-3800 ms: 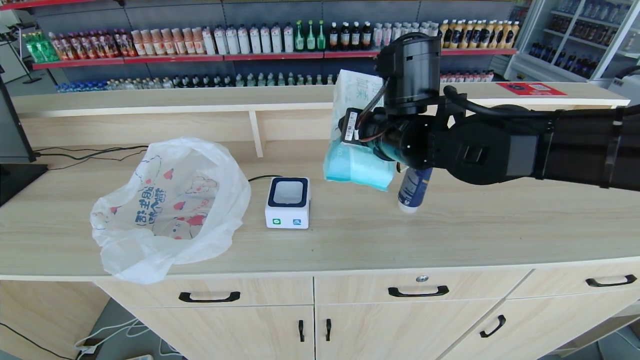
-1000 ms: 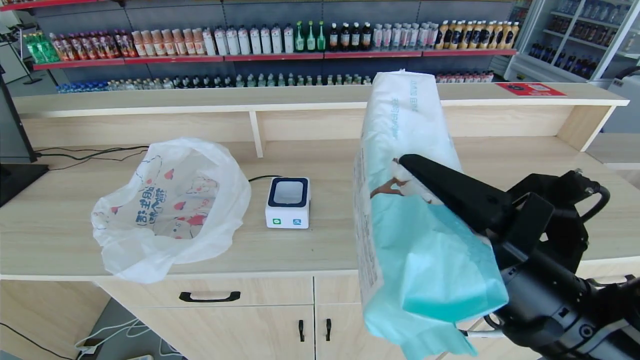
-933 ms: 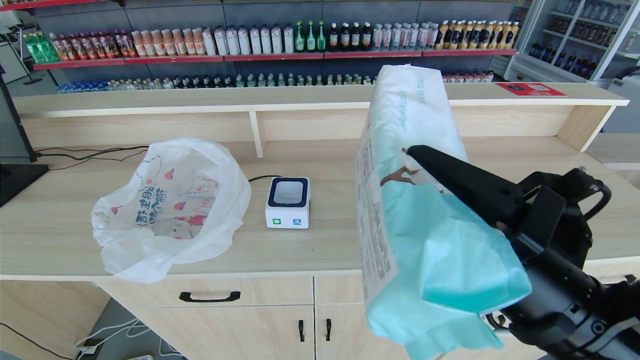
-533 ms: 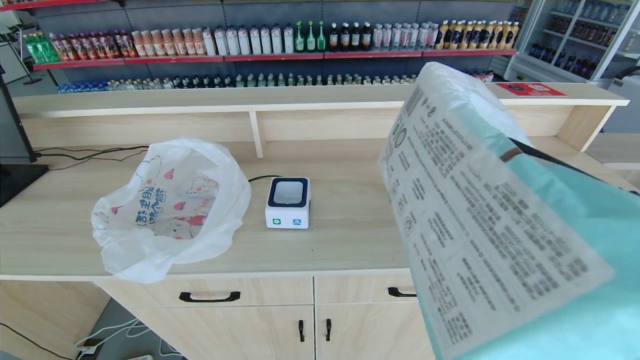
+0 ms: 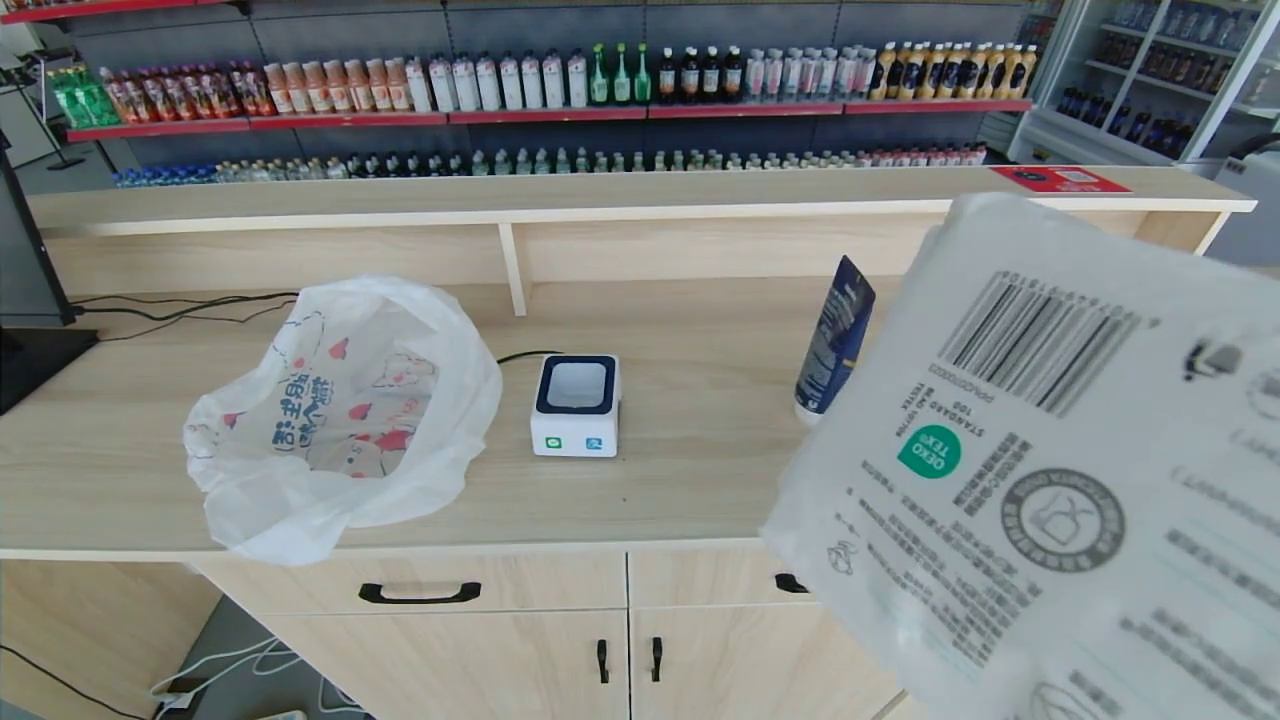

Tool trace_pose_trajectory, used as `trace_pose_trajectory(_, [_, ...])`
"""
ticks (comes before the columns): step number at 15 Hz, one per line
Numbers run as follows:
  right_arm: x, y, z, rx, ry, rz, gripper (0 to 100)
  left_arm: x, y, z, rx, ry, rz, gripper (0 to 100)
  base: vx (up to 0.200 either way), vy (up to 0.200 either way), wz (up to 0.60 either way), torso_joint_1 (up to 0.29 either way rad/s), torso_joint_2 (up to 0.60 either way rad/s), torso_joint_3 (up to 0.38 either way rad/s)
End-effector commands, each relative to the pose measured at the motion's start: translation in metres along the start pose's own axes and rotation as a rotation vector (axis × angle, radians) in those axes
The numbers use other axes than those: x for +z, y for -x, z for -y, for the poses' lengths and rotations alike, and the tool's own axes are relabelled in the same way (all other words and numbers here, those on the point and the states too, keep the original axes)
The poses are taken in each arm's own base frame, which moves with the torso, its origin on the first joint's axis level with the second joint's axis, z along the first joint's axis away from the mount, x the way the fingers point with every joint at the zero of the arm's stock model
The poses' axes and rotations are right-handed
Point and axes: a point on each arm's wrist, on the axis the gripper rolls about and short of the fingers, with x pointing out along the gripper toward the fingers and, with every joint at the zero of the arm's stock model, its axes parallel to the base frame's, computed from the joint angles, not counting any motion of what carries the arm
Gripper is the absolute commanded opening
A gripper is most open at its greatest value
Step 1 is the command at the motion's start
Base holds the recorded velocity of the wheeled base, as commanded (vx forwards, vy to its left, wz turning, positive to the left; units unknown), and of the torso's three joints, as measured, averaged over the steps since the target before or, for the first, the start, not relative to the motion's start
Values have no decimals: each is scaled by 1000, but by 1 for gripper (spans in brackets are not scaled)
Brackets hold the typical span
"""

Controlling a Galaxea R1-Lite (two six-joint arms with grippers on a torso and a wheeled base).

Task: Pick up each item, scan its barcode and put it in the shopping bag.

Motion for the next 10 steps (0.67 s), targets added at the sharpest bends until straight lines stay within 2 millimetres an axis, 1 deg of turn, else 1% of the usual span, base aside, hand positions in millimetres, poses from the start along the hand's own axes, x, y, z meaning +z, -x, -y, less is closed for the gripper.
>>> trace_pose_trajectory(1, [3, -10, 7, -26, -35, 5, 0, 0, 0, 0, 0, 0, 0, 0, 0, 0, 0, 0, 0, 0])
trace_pose_trajectory(3, [3, -7, 10, -55, -163, -23, 0, 0, 0, 0, 0, 0, 0, 0, 0, 0, 0, 0, 0, 0])
trace_pose_trajectory(4, [7, -11, 16, -92, -209, -29, 0, 0, 0, 0, 0, 0, 0, 0, 0, 0, 0, 0, 0, 0])
trace_pose_trajectory(6, [11, -21, 18, -94, -250, -24, 0, 0, 0, 0, 0, 0, 0, 0, 0, 0, 0, 0, 0, 0])
trace_pose_trajectory(8, [11, -21, 20, -112, -303, -27, 0, 0, 0, 0, 0, 0, 0, 0, 0, 0, 0, 0, 0, 0])
trace_pose_trajectory(10, [13, -22, 27, -140, -318, -21, 0, 0, 0, 0, 0, 0, 0, 0, 0, 0, 0, 0, 0, 0])
